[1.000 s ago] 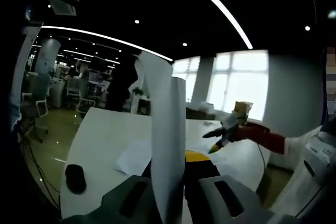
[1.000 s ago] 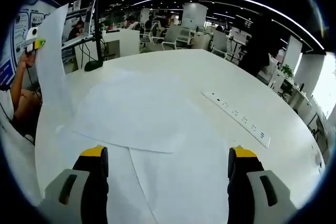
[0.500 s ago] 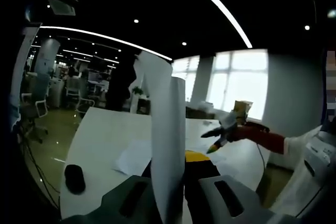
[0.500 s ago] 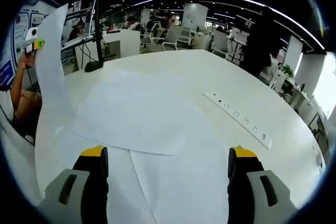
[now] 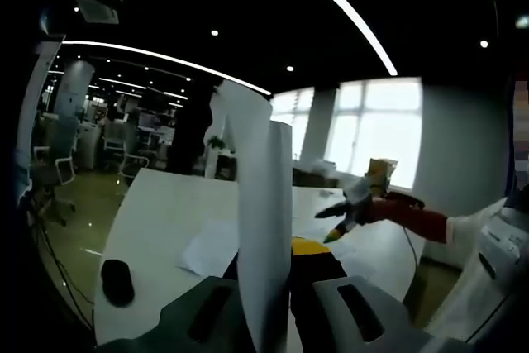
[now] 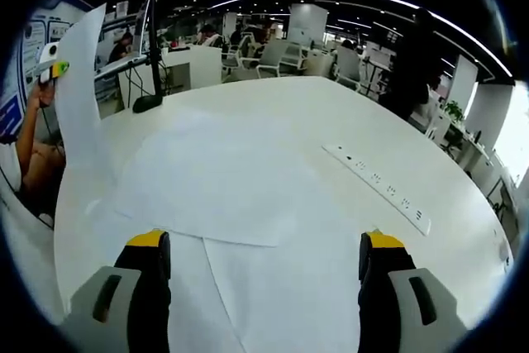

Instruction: Organize the stack of printing papers by aligning and flattening the scattered papers on the table

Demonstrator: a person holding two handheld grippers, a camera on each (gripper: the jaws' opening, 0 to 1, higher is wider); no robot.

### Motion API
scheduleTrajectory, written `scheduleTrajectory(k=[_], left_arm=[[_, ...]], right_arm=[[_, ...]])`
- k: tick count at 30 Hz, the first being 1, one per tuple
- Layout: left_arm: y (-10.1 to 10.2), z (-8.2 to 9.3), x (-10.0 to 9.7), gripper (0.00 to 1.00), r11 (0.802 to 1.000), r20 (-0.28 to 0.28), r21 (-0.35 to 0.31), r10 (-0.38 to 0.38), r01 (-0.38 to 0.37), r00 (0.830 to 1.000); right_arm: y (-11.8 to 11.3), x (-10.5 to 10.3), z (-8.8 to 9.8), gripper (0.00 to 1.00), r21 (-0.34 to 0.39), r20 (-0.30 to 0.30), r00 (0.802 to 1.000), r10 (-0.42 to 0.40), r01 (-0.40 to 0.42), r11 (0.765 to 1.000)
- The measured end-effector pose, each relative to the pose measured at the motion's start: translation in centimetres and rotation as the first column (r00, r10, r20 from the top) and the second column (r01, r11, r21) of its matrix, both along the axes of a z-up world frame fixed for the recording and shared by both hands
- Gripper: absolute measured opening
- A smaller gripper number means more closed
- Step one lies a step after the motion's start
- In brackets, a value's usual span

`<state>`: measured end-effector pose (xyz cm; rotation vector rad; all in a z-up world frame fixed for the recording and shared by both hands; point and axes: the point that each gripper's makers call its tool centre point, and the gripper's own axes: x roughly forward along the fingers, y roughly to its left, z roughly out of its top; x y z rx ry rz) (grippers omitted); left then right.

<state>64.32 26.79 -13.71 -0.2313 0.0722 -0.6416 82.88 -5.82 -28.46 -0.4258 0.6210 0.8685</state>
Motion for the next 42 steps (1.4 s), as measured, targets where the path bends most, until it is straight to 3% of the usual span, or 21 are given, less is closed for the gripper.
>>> scheduleTrajectory(k=[42], left_arm=[[0.04, -0.04, -0.17, 0.06, 1.0, 0.0, -0.004, 0.003, -0.003, 1.0]], right_arm=[[0.69, 0.54, -0.82, 0.9, 0.013, -0.019, 1.0, -0.008, 0.008, 1.0]])
